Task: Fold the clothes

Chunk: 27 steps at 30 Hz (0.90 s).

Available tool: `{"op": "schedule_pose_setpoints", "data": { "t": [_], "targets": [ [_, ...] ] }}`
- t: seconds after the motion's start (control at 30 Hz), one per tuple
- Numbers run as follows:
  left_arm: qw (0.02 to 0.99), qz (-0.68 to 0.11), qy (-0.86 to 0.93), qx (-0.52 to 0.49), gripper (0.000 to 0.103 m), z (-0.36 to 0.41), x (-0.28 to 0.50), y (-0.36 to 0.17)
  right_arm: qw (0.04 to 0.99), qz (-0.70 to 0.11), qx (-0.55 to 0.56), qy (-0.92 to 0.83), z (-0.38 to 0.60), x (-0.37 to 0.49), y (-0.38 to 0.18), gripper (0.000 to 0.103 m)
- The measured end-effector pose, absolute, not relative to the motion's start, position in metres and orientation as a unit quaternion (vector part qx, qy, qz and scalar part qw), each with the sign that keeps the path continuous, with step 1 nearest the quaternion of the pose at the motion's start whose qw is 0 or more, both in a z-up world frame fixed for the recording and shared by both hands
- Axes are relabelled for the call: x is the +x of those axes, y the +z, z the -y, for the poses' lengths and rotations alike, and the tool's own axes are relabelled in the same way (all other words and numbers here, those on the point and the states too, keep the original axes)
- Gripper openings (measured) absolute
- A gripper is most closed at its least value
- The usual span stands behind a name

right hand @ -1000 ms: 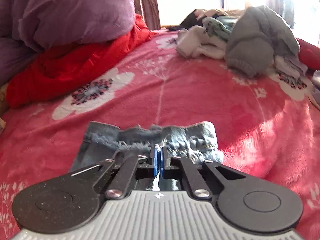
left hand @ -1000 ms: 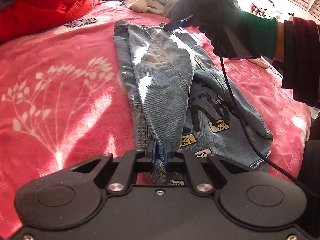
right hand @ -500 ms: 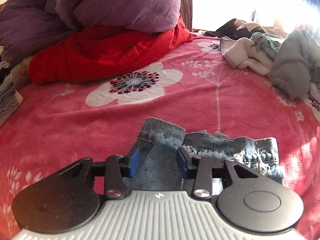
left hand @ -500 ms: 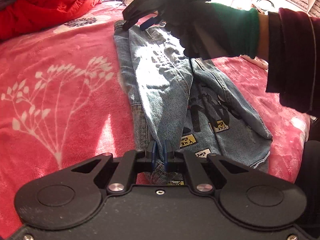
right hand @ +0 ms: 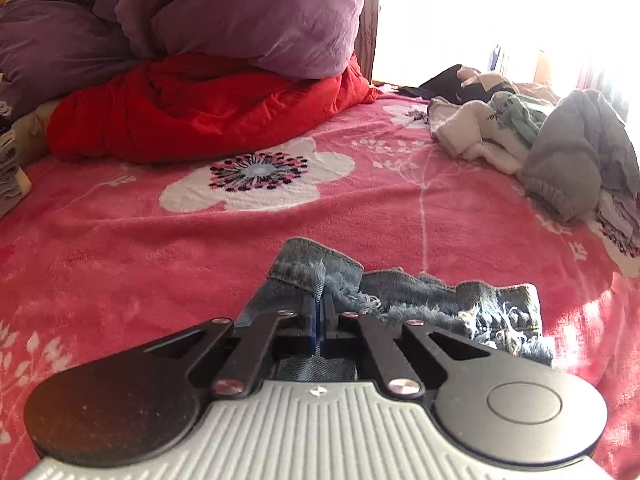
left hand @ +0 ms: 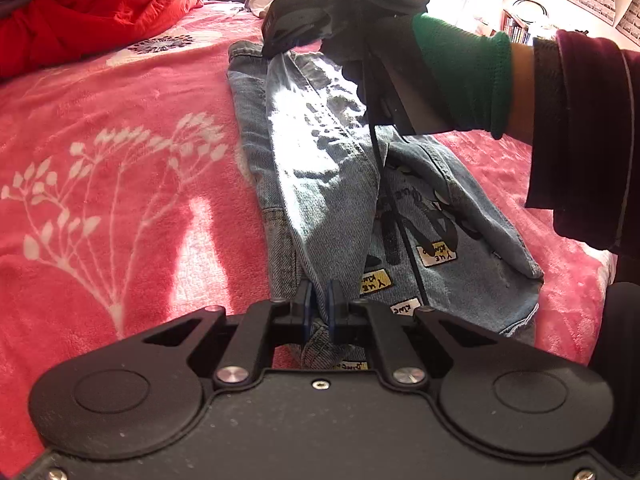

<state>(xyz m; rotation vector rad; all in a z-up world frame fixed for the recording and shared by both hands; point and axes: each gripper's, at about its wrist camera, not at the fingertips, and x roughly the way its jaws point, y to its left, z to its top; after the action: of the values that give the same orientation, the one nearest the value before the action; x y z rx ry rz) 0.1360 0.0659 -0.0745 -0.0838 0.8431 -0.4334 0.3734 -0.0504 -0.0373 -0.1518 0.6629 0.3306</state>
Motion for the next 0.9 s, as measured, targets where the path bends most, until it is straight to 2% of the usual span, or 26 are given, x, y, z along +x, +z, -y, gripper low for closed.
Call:
{"op": "schedule_pose_setpoints", "data": {
  "t": [0.13, 0.23, 0.33, 0.4, 0.47, 0.57, 0.63, 0.67, 0.73, 0.77, 0.9],
  "targets": [
    [0.889, -0.406, -0.208, -0.041, 0.003, -0.066, 0.136, -0.075, 0.932, -0.306, -0.080, 0.177, 0.043, 0.371, -0.024, 0.004],
    [0.888, -0.407, -0.208, -0.042, 0.003, -0.066, 0.136, -0.075, 0.928, -0.311, -0.074, 0.192, 0.038, 0.375, -0.026, 0.012],
    [0.888, -0.407, -0.208, -0.045, 0.004, -0.067, 0.136, -0.075, 0.927, -0.310, -0.056, 0.206, 0.041, 0.375, -0.026, 0.012],
    [0.888, -0.407, -0.210, -0.050, 0.005, -0.069, 0.136, -0.074, 0.929, -0.308, -0.066, 0.194, 0.043, 0.375, -0.023, 0.024],
    [0.886, -0.408, -0.211, -0.060, 0.006, -0.072, 0.137, -0.075, 0.933, -0.297, -0.040, 0.200, 0.055, 0.368, -0.012, 0.031],
    [0.882, -0.409, -0.216, -0.088, 0.007, -0.080, 0.138, -0.075, 0.936, -0.286, -0.019, 0.204, 0.076, 0.351, 0.005, 0.034],
    [0.879, -0.406, -0.222, -0.115, 0.019, -0.087, 0.139, -0.073, 0.937, -0.279, 0.003, 0.211, 0.095, 0.334, 0.014, 0.039],
    [0.880, -0.402, -0.220, -0.128, 0.022, -0.091, 0.138, -0.072, 0.936, -0.277, 0.017, 0.215, 0.107, 0.323, 0.016, 0.043],
    [0.881, -0.393, -0.215, -0.154, 0.038, -0.100, 0.137, -0.070, 0.935, -0.274, 0.044, 0.220, 0.130, 0.300, 0.020, 0.045],
    [0.881, -0.390, -0.207, -0.167, 0.042, -0.105, 0.137, -0.069, 0.935, -0.276, 0.054, 0.219, 0.144, 0.286, 0.019, 0.047],
    [0.886, -0.384, -0.180, -0.188, 0.042, -0.110, 0.140, -0.068, 0.932, -0.283, 0.112, 0.196, 0.202, 0.233, 0.002, 0.047]
  ]
}}
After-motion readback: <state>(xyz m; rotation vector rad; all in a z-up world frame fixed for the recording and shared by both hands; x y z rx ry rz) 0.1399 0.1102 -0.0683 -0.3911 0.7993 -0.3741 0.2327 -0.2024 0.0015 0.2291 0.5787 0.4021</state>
